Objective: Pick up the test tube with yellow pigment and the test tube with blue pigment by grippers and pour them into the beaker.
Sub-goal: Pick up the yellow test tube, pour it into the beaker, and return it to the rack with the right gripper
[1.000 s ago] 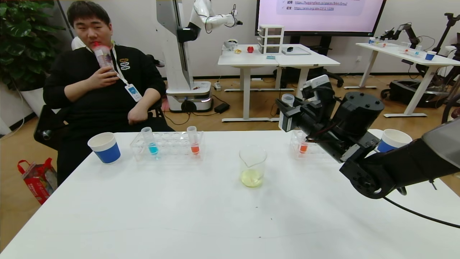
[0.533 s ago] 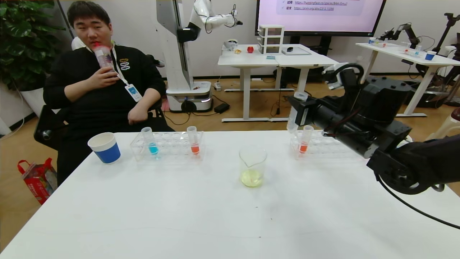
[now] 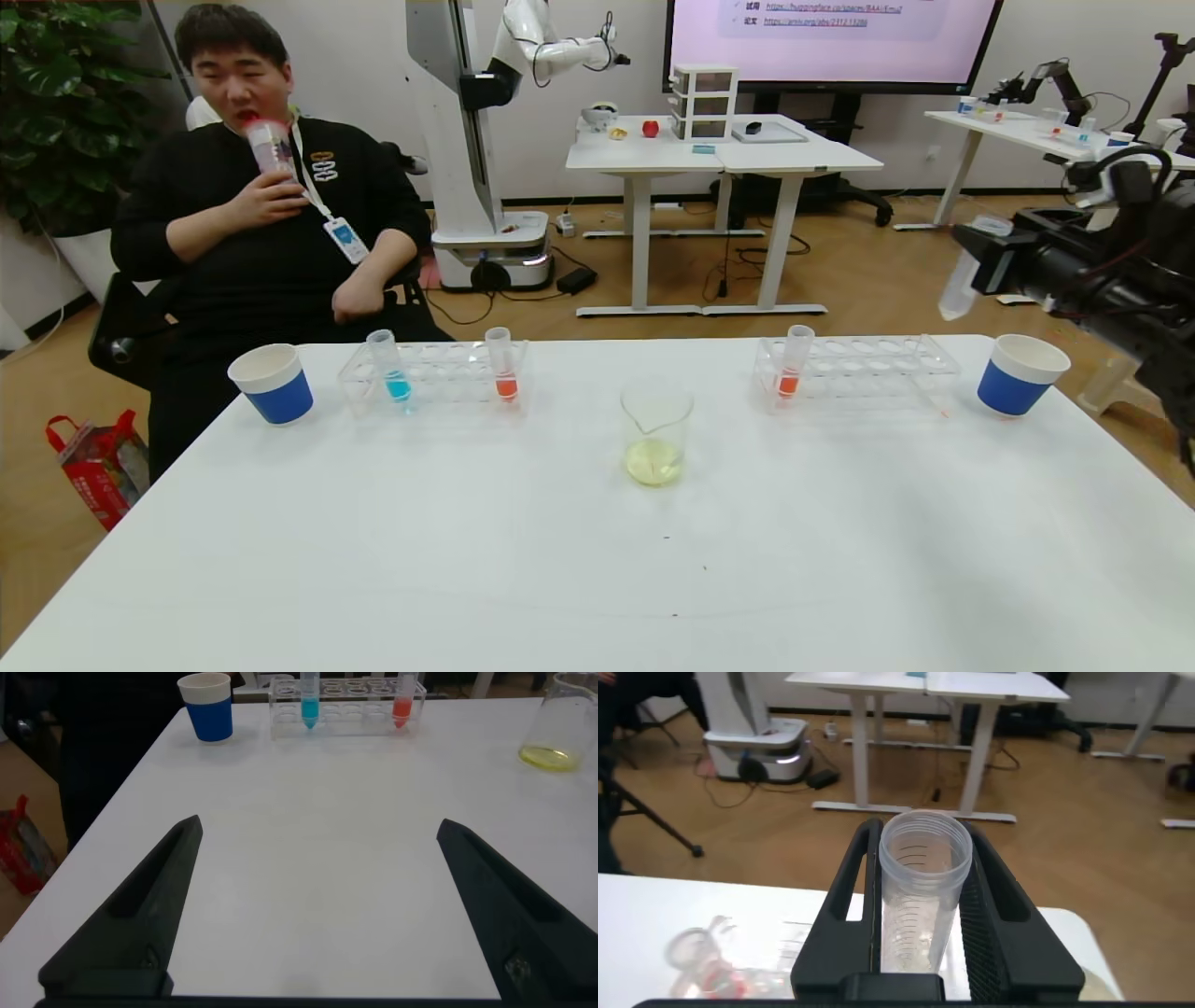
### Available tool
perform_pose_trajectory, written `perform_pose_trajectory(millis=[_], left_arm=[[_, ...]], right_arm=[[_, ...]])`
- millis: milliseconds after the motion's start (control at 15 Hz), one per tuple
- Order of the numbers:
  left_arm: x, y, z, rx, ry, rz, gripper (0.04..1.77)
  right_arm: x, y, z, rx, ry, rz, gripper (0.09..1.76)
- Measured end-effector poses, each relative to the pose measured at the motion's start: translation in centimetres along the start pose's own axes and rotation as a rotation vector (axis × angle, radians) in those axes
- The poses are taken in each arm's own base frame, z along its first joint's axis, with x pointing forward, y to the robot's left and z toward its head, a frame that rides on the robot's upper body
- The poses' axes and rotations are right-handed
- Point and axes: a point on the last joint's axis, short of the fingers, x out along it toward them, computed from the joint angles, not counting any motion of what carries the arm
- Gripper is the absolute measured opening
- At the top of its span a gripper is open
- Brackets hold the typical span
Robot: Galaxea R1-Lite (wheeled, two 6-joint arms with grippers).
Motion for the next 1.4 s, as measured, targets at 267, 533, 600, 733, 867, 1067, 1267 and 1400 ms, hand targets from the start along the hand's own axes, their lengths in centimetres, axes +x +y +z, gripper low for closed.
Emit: perform_pose_trajectory(millis=[267, 533, 600, 733, 867, 1067, 1267, 1400], left_arm=[[0.0, 0.0, 0.0, -0.001, 0.000, 0.000, 1.75], [0.0, 0.0, 0.0, 0.000, 0.000, 0.000, 1.75], [0.0, 0.0, 0.0, 0.000, 0.000, 0.000, 1.75], [0.0, 0.0, 0.0, 0.000, 0.000, 0.000, 1.75], [0.0, 0.0, 0.0, 0.000, 0.000, 0.000, 1.75], [0.0, 0.0, 0.0, 0.000, 0.000, 0.000, 1.75], [0.0, 0.0, 0.0, 0.000, 0.000, 0.000, 1.75], [0.0, 0.0, 0.0, 0.000, 0.000, 0.000, 1.75]], right_arm=[[0.4, -6.9, -1.5, -0.014, 0.027, -0.163, 0.49], [1.2, -10.1, -3.7, -0.007, 0.058, -0.230, 0.49], [1.4, -10.3, -4.2, -0.006, 0.061, -0.232, 0.49], [1.9, -10.5, -5.1, -0.009, 0.058, -0.230, 0.49], [2.4, -10.8, -6.3, -0.009, 0.056, -0.230, 0.49], [3.0, -11.0, -8.3, -0.003, 0.073, -0.230, 0.49], [3.3, -11.4, -10.1, -0.007, 0.068, -0.235, 0.49], [3.3, -11.3, -11.1, 0.000, 0.089, -0.228, 0.54]])
